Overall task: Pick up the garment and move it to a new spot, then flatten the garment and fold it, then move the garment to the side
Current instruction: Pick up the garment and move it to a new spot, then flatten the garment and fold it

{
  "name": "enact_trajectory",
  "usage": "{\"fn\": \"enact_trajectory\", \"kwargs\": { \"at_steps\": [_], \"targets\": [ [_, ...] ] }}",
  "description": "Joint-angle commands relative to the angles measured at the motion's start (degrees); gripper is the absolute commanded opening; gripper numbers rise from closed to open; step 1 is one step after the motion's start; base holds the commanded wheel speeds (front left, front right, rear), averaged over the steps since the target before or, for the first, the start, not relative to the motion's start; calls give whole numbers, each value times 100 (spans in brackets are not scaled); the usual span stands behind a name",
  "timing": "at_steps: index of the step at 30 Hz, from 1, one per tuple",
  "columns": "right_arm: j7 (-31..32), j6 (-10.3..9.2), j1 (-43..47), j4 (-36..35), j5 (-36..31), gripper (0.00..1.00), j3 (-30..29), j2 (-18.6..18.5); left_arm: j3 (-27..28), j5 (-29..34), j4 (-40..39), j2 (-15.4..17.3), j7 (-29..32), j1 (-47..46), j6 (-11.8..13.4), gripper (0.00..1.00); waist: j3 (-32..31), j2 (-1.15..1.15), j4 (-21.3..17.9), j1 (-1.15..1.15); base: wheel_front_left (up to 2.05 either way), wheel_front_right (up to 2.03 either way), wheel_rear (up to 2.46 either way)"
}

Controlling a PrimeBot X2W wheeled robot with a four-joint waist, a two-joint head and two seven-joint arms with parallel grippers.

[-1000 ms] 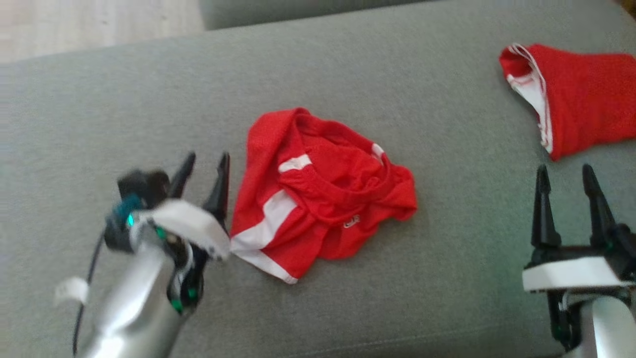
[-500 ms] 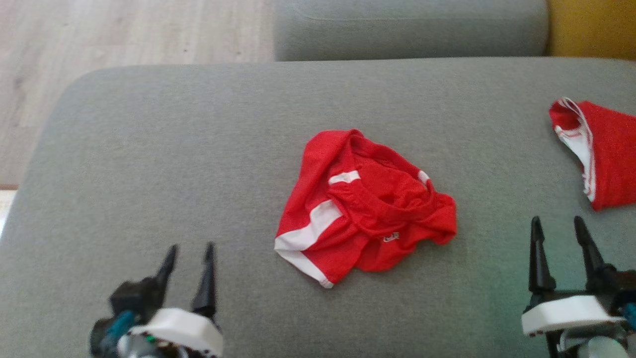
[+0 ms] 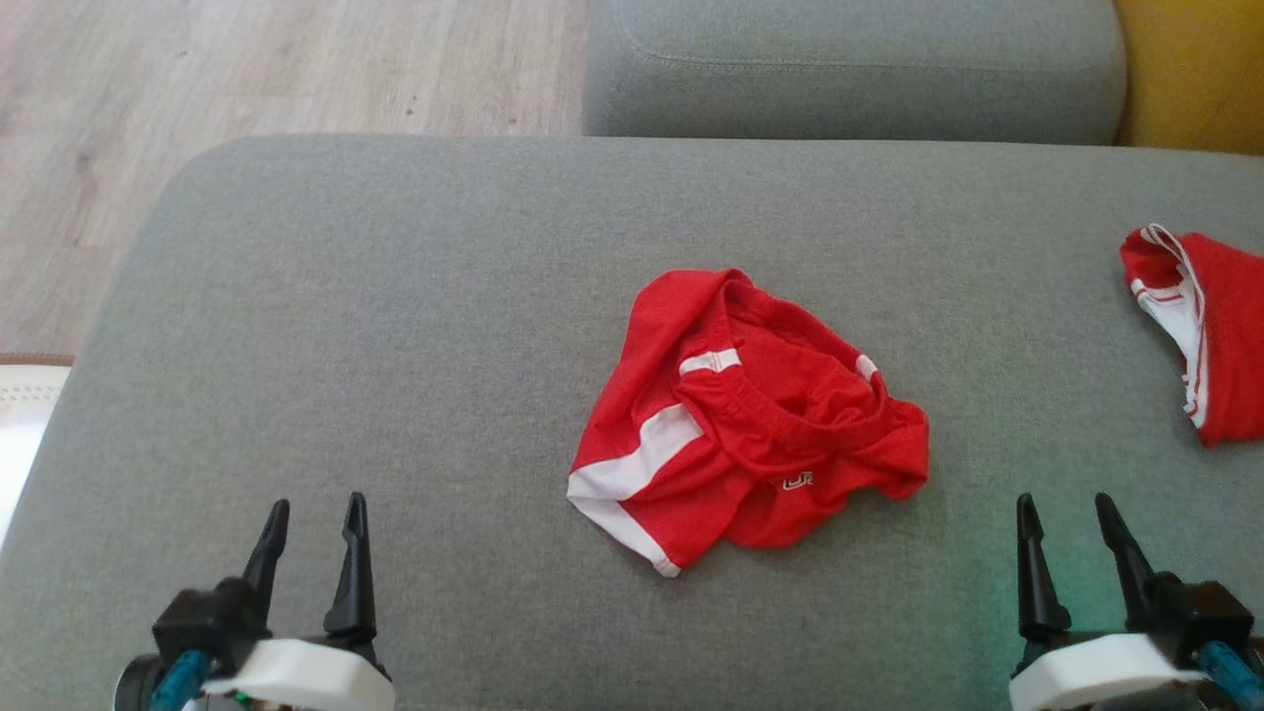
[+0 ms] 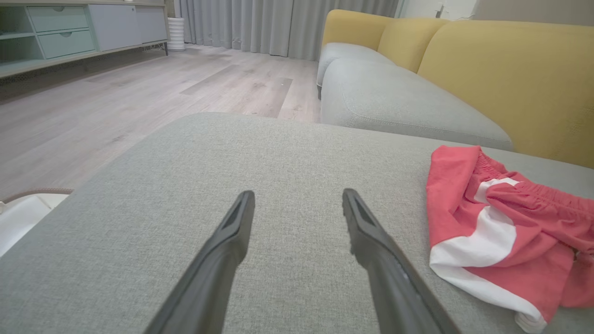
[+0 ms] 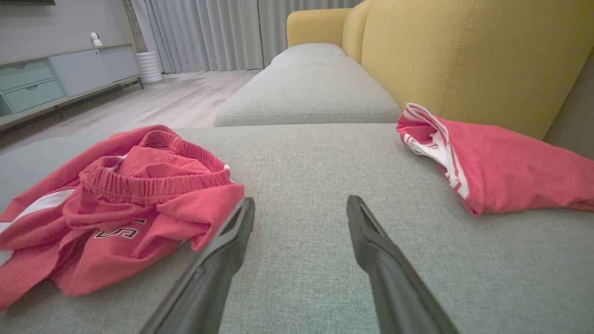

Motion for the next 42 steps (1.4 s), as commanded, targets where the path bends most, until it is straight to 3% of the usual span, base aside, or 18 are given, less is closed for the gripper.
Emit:
{"fn": "enact_trajectory", "kwargs": {
  "at_steps": [1, 9, 13, 18, 19, 26, 31, 35, 42],
  "targets": [
    [-62, -4, -144, -139, 22, 100, 151, -50, 255, 76, -148, -25, -69, -246, -44, 100, 24, 0, -25, 0, 0, 0, 0],
    [-62, -4, -346, -156, 17, 100, 191, -50, 241, 216, -202, -145, -70, -637, -284, 100, 262, 0, -221, 0, 0, 0, 0],
    [-62, -4, -513, -223, 42, 100, 240, -50, -354, 269, -257, -167, -70, -1365, -263, 100, 501, 0, -379, 0, 0, 0, 0],
    [-62, -4, -761, -304, 127, 100, 445, -50, -1668, -143, 119, -171, 99, -2670, -43, 100, 907, 0, -690, 0, 0, 0, 0],
    [-62, -4, -761, -304, 127, 100, 445, -50, -1668, -143, 119, -171, 99, -2670, -43, 100, 907, 0, -690, 0, 0, 0, 0],
    [-62, -4, -1208, -465, 328, 100, 792, -50, -3204, -884, 1092, -172, 1099, -4554, 268, 100, 1555, 0, -1280, 0, 0, 0, 0],
    [-62, -4, -1374, -563, 404, 100, 896, -50, -3839, -1693, 1869, -172, 1842, -5459, 579, 100, 1819, 0, -1650, 0, 0, 0, 0],
    [-62, -4, -1416, -562, 476, 100, 980, -50, -4578, -2128, 2580, -173, 2814, -6040, 820, 100, 1873, 0, -1913, 0, 0, 0, 0],
    [-62, -4, -1441, -503, 612, 100, 1139, -50, -5036, -2771, 3126, -173, 3456, -6270, 1116, 100, 1846, 0, -2168, 0, 0, 0, 0]
  ]
}}
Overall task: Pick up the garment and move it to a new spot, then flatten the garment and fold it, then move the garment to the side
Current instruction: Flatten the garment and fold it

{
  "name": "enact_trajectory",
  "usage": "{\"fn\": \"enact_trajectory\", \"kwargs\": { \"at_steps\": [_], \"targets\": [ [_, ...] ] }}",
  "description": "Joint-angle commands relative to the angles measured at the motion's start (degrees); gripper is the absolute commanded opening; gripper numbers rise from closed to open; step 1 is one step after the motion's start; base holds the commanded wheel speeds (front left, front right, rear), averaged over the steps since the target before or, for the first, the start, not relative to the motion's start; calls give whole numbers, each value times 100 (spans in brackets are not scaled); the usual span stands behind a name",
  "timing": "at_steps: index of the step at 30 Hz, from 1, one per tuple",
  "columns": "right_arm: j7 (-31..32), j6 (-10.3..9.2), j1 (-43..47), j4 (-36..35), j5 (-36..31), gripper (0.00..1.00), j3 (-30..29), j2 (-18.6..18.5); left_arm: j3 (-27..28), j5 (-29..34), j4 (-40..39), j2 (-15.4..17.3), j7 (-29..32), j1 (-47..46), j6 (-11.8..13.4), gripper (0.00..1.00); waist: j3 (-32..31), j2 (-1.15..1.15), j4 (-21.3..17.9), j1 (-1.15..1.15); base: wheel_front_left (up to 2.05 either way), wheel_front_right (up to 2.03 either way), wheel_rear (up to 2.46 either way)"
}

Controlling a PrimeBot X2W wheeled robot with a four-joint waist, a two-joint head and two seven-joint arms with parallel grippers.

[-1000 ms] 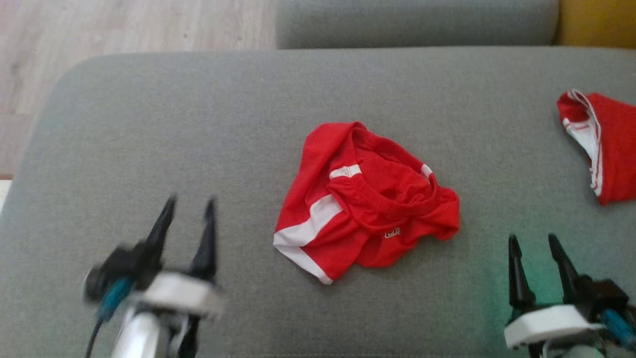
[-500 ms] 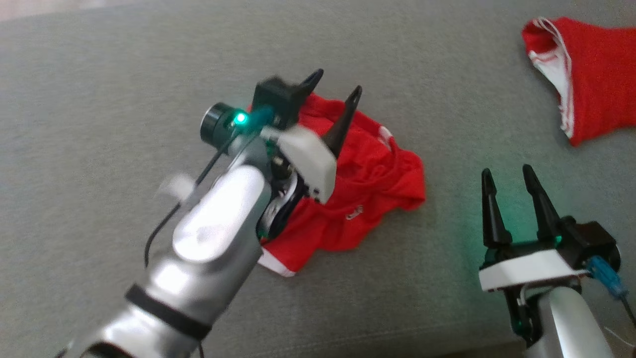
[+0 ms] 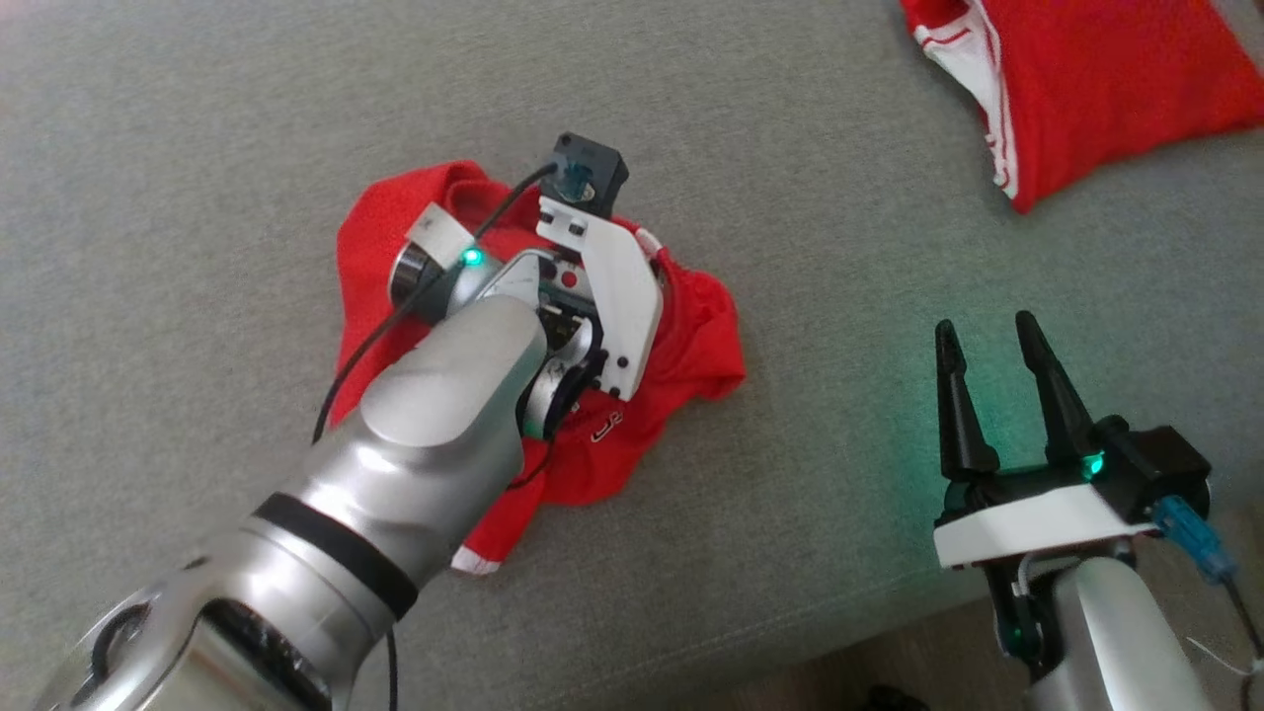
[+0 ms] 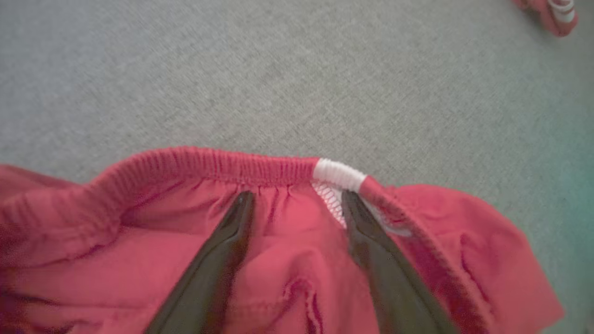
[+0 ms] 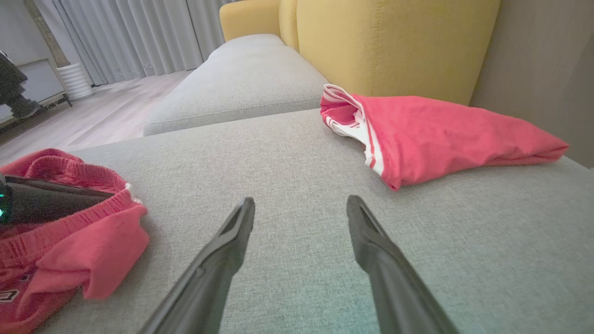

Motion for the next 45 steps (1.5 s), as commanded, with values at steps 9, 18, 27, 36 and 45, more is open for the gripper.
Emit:
{"fn": "enact_trajectory", "kwargs": {
  "at_steps": [9, 18, 27, 36, 45],
  "targets": [
    [-62, -4, -161, -127, 75, 100, 214, -38, -114, -909, -107, 43, 13, -524, 257, 100, 18, 0, -185, 0, 0, 0, 0],
    [-62, -4, -171, -117, 119, 100, 210, -38, -237, -1659, -73, 42, -146, -668, 349, 100, 139, 0, -289, 0, 0, 0, 0],
    [-62, -4, -174, -73, 138, 100, 168, -38, -149, -2691, -433, 42, -440, -498, 119, 100, 111, 0, -274, 0, 0, 0, 0],
    [-62, -4, -153, -46, 115, 100, 3, -38, -260, -4240, -1338, 42, -818, -212, -87, 100, 35, 0, -85, 0, 0, 0, 0],
    [-62, -4, -48, 8, 34, 100, -157, -38, -177, -5240, -1939, 42, -1521, -396, -344, 100, -186, 0, 189, 0, 0, 0, 0]
  ]
}}
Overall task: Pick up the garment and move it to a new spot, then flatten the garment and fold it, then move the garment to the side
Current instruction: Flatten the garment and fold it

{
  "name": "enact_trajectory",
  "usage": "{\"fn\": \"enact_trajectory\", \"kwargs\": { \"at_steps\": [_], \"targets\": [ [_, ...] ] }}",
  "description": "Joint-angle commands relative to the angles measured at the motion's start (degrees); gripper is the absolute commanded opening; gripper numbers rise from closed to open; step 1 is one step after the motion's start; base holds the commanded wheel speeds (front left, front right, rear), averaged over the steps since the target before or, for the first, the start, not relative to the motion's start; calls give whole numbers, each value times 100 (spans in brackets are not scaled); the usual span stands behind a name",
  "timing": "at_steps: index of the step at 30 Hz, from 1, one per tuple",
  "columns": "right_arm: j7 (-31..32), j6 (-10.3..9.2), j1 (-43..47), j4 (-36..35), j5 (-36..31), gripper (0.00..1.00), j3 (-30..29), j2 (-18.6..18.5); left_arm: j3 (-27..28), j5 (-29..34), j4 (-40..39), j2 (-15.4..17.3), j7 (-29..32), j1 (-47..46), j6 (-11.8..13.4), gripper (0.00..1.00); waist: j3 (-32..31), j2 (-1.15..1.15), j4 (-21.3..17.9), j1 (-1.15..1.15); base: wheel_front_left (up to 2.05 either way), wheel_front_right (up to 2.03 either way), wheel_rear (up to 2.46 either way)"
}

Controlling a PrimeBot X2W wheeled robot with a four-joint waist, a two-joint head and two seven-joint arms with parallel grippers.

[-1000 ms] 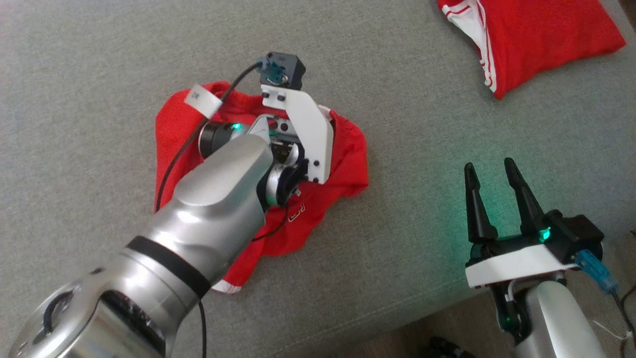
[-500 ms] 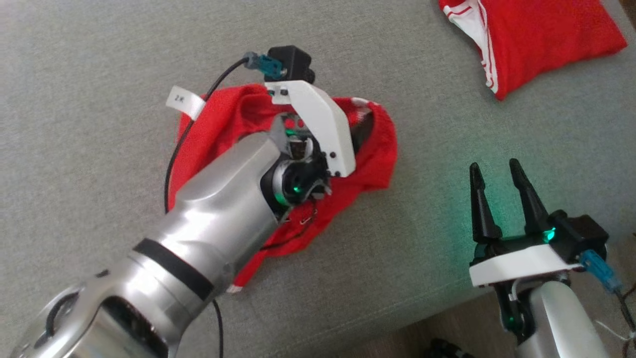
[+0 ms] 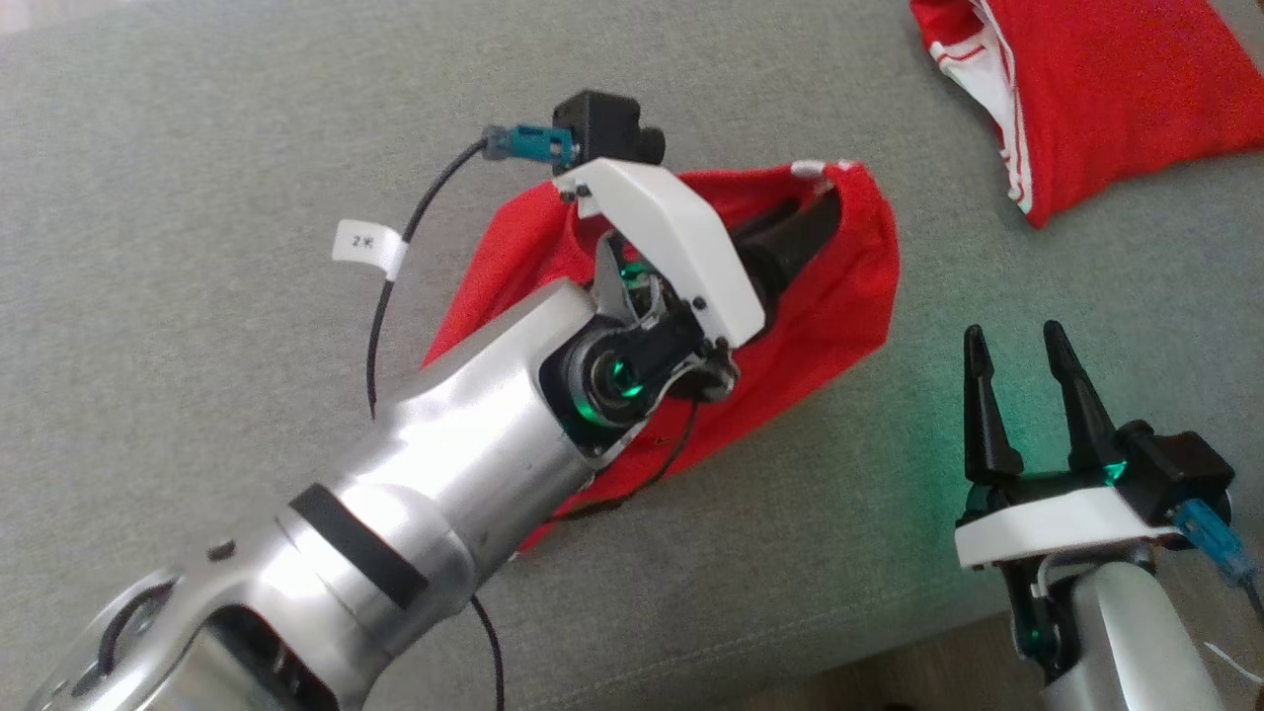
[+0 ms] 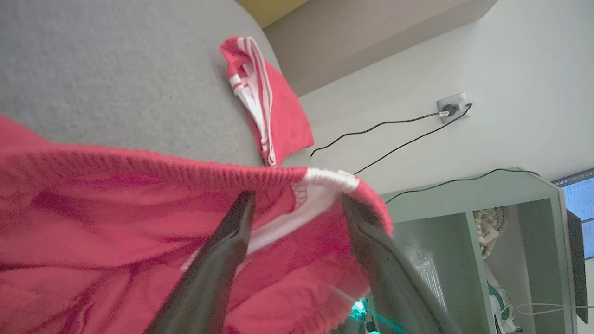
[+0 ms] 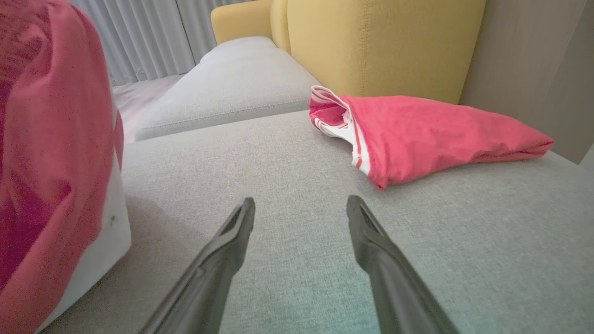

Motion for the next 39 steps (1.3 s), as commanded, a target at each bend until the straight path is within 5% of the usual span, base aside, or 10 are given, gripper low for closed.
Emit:
{"fn": "enact_trajectory", "kwargs": {
  "at_steps": [1, 9, 18, 33, 39],
  "targets": [
    [-62, -4, -40, -141, -45, 100, 85, -38, 257, -24, -225, 23, -126, -368, -64, 100, -88, 0, 82, 0, 0, 0, 0],
    [-62, -4, 105, -113, -171, 100, 1, -38, 735, -166, -501, 64, -536, -839, -273, 100, -436, 0, 317, 0, 0, 0, 0],
    [-62, -4, 229, -120, -225, 100, -91, -38, 873, -108, -1300, 530, -596, -685, -230, 100, -636, 0, 563, 0, 0, 0, 0],
    [-62, -4, 459, -24, -301, 100, -216, -38, 322, -531, -1985, 1645, -986, 2217, -169, 100, -759, 0, 935, 0, 0, 0, 0],
    [-62, -4, 576, 63, -452, 100, -343, -38, 266, -625, -1639, 1866, -1360, 3121, -470, 100, -857, 0, 1166, 0, 0, 0, 0]
  ]
}}
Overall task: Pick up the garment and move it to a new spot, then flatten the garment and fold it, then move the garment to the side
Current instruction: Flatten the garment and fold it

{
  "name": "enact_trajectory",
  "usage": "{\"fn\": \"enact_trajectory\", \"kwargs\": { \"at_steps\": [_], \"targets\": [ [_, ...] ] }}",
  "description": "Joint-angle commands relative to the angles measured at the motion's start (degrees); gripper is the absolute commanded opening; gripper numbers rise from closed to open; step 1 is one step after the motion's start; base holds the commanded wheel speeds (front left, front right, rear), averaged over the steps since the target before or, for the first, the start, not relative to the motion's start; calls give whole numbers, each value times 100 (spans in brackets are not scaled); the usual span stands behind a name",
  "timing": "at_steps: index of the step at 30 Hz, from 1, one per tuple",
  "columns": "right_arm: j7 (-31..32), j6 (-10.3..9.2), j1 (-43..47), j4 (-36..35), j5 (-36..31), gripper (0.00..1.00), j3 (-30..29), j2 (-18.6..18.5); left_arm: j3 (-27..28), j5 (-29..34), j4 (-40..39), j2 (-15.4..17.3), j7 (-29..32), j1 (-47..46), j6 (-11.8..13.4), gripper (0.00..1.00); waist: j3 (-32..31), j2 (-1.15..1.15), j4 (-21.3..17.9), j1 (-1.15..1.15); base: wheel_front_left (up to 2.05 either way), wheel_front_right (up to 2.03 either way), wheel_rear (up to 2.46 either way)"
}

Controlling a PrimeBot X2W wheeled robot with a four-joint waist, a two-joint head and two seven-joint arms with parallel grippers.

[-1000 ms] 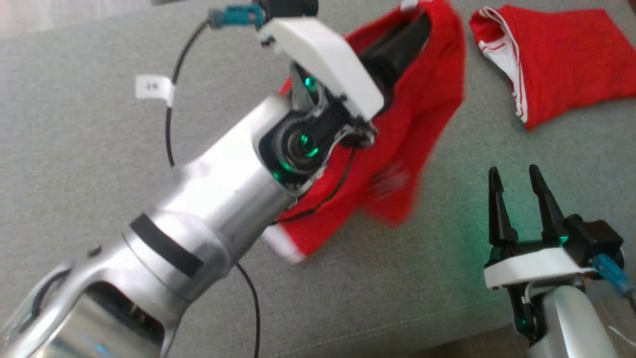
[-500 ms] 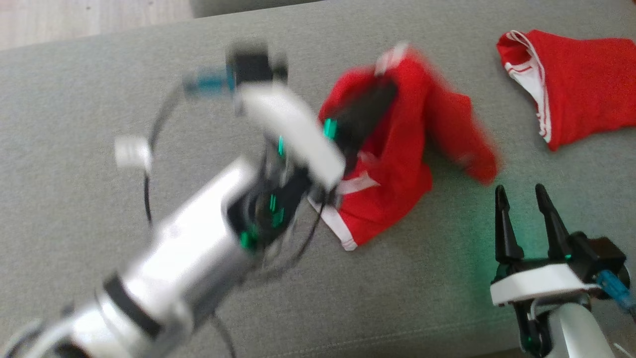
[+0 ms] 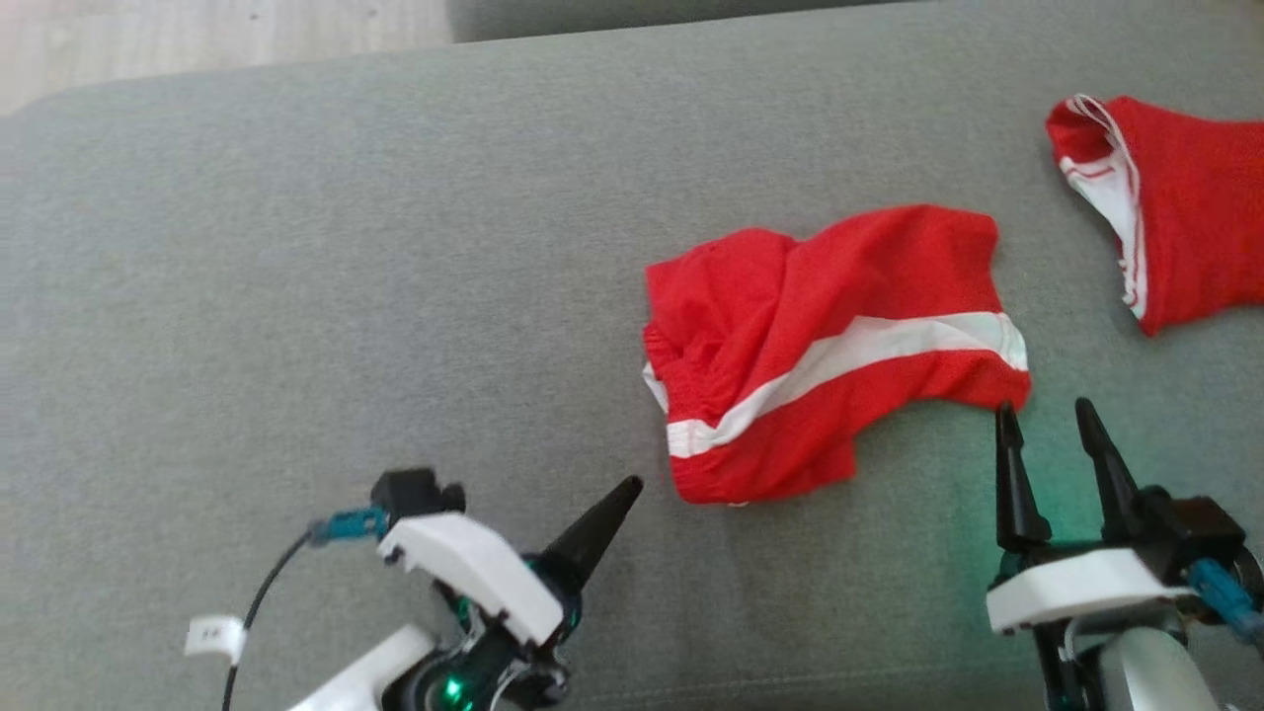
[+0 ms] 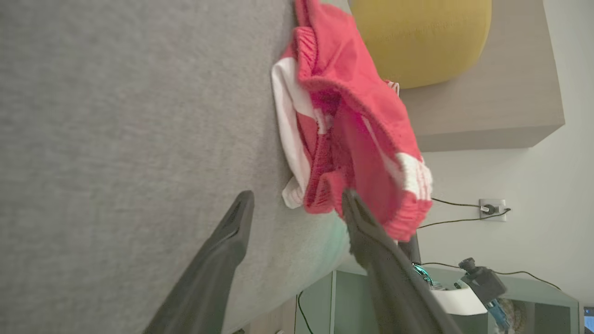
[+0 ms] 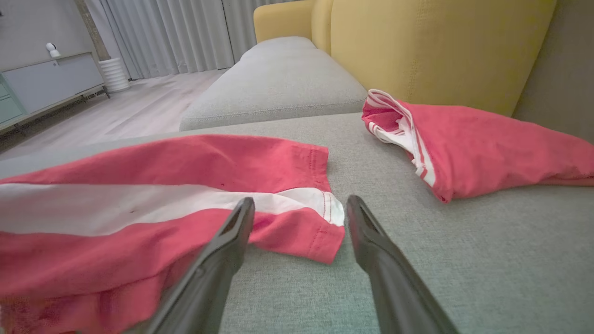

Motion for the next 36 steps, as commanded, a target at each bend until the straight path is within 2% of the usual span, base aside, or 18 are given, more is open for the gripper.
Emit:
{"fn": "enact_trajectory", "kwargs": {
  "at_steps": [1, 5, 9, 11, 15, 18, 23, 27, 30, 36],
  "targets": [
    [-62, -4, 66, -133, -57, 100, 80, -40, 169, 13, -63, 130, -128, -128, -77, 100, -46, 0, 78, 0, 0, 0, 0],
    [-62, -4, 85, -88, -120, 100, 70, -40, 205, 299, 257, 179, -463, -25, -46, 100, -136, 0, 151, 0, 0, 0, 0],
    [-62, -4, 108, -85, -145, 100, 61, -40, 712, 765, 360, 167, -726, 28, -70, 100, -234, 0, 180, 0, 0, 0, 0],
    [-62, -4, 146, -97, -162, 100, 53, -40, 1170, 1444, 344, 143, -745, 65, 32, 100, -307, 0, 194, 0, 0, 0, 0],
    [-62, -4, 210, -159, -209, 100, 74, -40, 2063, 2809, 87, -120, -750, 512, 255, 100, -447, 0, 184, 0, 0, 0, 0],
    [-62, -4, 267, -213, -241, 100, 80, -40, 2509, 3809, -155, -245, -751, 871, 385, 100, -542, 0, 196, 0, 0, 0, 0],
    [-62, -4, 364, -310, -300, 100, 62, -40, 3054, 5107, -361, -390, -751, 1449, 456, 100, -653, 0, 274, 0, 0, 0, 0],
    [-62, -4, 411, -340, -335, 100, 40, -40, 3358, 5906, -397, -454, -751, 1675, 448, 100, -702, 0, 324, 0, 0, 0, 0],
    [-62, -4, 429, -350, -342, 100, 47, -40, 3700, 6413, -423, -665, -752, 1889, 417, 100, -715, 0, 349, 0, 0, 0, 0],
    [-62, -4, 384, -331, -341, 100, 106, -40, 3893, 6507, -357, -1263, -752, 1968, -105, 100, -686, 0, 326, 0, 0, 0, 0]
  ]
}}
